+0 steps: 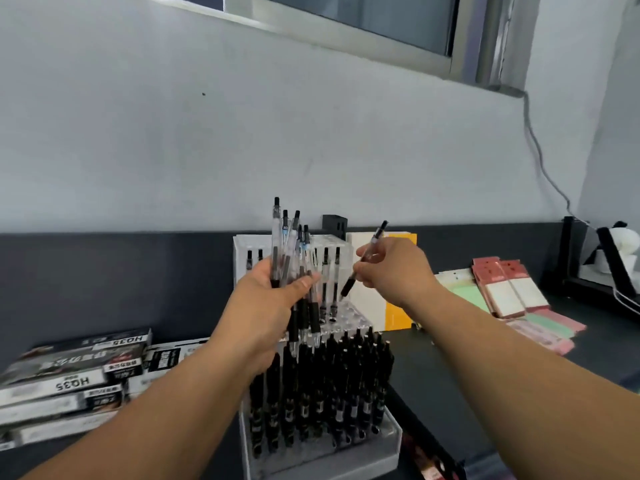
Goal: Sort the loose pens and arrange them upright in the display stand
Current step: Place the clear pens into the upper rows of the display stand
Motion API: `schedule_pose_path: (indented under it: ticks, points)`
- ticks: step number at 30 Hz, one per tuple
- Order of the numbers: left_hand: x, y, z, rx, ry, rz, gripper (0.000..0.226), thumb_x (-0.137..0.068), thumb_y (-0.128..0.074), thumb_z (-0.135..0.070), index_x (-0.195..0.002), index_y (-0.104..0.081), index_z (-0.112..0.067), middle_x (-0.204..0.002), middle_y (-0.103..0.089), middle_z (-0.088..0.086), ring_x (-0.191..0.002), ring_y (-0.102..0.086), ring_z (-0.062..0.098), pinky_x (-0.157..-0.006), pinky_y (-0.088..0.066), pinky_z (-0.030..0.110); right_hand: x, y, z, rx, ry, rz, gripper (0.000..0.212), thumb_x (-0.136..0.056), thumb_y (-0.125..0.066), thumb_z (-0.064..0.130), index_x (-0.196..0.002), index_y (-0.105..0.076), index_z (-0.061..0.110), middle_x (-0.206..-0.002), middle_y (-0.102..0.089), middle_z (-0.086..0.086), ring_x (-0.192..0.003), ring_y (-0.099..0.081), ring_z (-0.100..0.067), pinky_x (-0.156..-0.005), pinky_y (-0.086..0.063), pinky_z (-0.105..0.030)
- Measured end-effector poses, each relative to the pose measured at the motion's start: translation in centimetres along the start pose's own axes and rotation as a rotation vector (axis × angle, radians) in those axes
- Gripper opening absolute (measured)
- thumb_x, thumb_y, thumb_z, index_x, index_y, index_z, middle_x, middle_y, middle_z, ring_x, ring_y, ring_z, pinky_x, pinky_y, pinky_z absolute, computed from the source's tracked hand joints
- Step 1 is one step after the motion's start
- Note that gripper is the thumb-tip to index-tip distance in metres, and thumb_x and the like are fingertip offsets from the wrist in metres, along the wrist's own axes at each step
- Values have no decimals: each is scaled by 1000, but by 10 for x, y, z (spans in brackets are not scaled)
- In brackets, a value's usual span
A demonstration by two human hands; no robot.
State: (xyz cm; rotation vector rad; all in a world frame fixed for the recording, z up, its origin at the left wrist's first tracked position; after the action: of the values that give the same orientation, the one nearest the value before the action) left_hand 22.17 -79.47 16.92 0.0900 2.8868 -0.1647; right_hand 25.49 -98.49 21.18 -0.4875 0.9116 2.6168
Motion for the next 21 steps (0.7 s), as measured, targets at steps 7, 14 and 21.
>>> schedule_pose_path:
  ticks: [7, 14, 21]
  points:
    - [-7, -11, -1, -43, -47, -107, 14, -87, -66, -14, -100, -65, -20, -93, -75, -4, -88, -68, 1, -67, -40, 15, -26, -22, -2, 327, 137, 127, 16, -89, -65, 23, -102, -68, 14, -102, -68, -3, -98, -62, -19, -73, -39, -20]
    - [-7, -16, -2, -47, -67, -158, 16, -87, -65, -10, -101, -63, -19, -91, -75, -1, -83, -69, -2, -68, -40, 15, -23, -47, -16, 421, 165, 257, 20, -88, -67, 21, -104, -64, 10, -108, -67, -7, -101, -61, -22, -74, -41, -25]
    - [-7, -20, -2, -54, -82, -174, 15, -87, -65, -9, -99, -64, -18, -91, -75, 0, -75, -69, -2, -54, -45, 5, -22, -43, -20, 382, 133, 242, 15, -86, -70, 23, -79, -61, 12, -93, -68, -8, -85, -61, -20, -68, -41, -25]
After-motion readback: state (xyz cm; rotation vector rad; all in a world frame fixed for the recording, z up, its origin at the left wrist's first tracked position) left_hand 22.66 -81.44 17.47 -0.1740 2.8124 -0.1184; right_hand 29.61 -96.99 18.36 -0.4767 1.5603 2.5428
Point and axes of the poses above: each hand's wrist, its own x-axis away from the middle knuckle, its own y-axis out of the back of the hand, z = x × y, the point moved 9 cm from there along -x, towards the middle knuckle
